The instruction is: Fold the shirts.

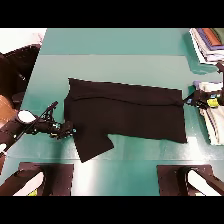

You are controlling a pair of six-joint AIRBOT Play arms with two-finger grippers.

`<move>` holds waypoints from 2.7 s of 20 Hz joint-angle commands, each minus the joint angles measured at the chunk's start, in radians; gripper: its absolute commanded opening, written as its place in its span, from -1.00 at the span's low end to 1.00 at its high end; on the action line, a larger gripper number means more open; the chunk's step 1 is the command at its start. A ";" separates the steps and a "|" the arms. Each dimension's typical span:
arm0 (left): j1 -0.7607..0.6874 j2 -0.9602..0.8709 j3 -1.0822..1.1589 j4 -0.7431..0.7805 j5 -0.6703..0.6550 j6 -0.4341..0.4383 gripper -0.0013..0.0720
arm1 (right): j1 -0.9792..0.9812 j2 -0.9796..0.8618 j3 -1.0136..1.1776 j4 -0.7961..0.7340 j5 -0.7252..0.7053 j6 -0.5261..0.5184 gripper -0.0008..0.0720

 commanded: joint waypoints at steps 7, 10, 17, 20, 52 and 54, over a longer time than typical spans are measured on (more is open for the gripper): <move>0.000 0.001 -0.007 -0.059 0.010 0.064 -0.76 | -0.002 0.002 -0.002 -0.058 0.074 0.000 -0.11; 0.000 0.003 0.009 -0.041 -0.006 0.074 -0.90 | -0.002 0.002 -0.003 -0.095 0.108 0.000 -0.11; 0.000 0.127 0.087 0.047 -0.102 0.054 -0.90 | -0.259 0.097 -0.364 -0.257 0.111 0.019 0.51; 0.000 0.127 0.087 0.047 -0.099 0.055 -0.90 | -0.428 0.102 -0.507 -0.198 0.070 0.021 0.29; 0.000 0.132 0.400 0.199 -0.124 -0.005 -0.90 | 0.098 0.051 -0.056 -0.362 0.058 0.070 -0.93; 0.000 -0.018 0.468 0.200 -0.052 0.029 -0.90 | 0.131 -0.086 0.037 -0.362 0.026 0.071 -0.93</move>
